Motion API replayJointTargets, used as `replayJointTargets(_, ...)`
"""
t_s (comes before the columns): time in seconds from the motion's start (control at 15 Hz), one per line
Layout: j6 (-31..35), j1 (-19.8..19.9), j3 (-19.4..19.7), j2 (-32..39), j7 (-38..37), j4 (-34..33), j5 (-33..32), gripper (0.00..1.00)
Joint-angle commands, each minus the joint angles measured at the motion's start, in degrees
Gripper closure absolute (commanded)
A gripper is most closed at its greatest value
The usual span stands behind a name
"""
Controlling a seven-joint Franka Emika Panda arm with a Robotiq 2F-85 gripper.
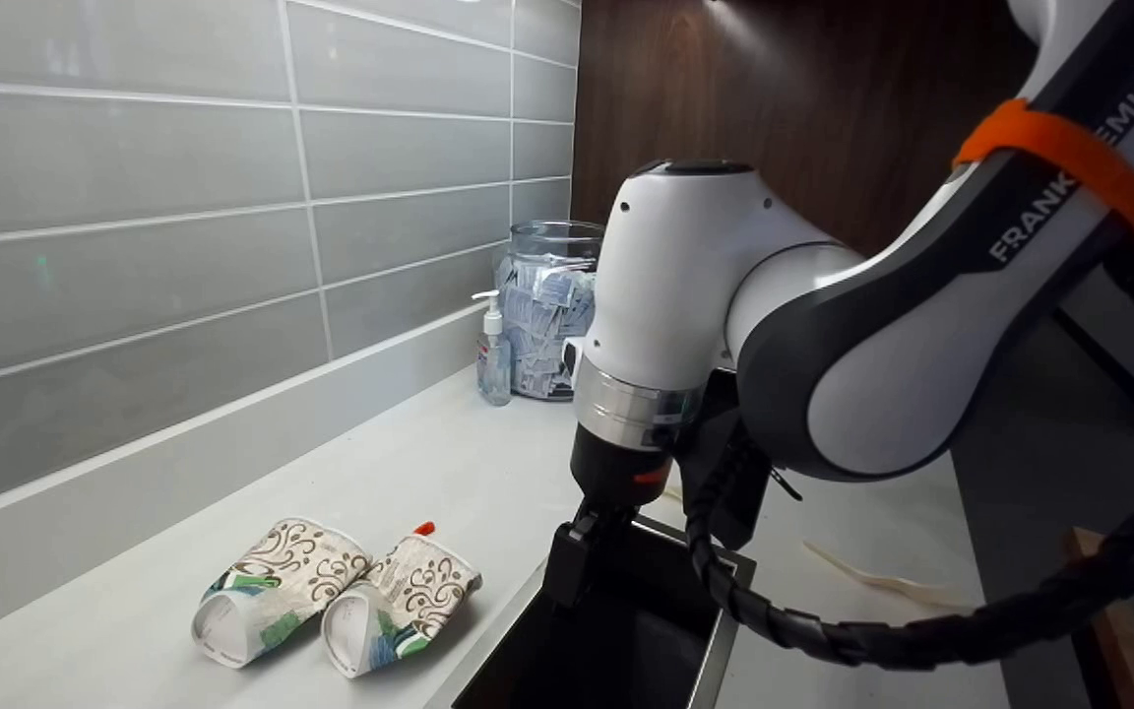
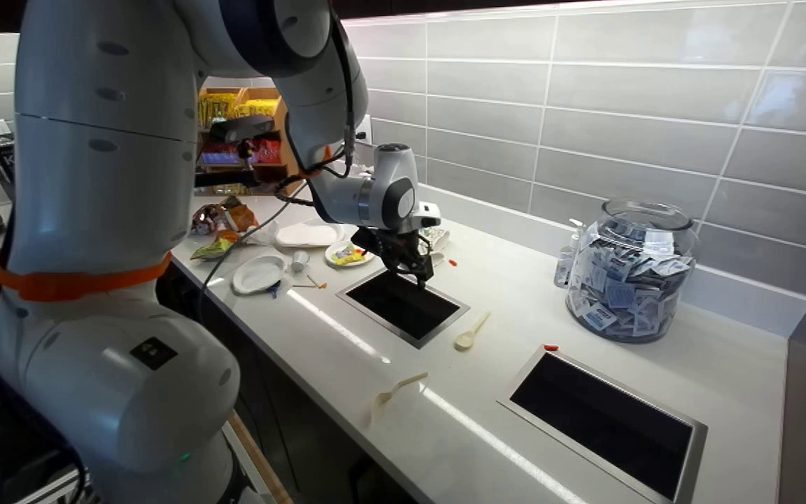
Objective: Use the napkin to wipe the surface and put it in the bin
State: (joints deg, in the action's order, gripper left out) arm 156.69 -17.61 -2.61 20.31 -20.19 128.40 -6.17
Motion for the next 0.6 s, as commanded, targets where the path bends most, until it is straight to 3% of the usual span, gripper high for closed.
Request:
replayJointTargets(0.0,-4.33,-0.53,0.21,-1.72,-0.79,0.46,-0.68,0.00)
replayJointTargets(0.53,-17.58,0.15,-2.54,-17.59,-1.90,6.33,-2.82,0.00)
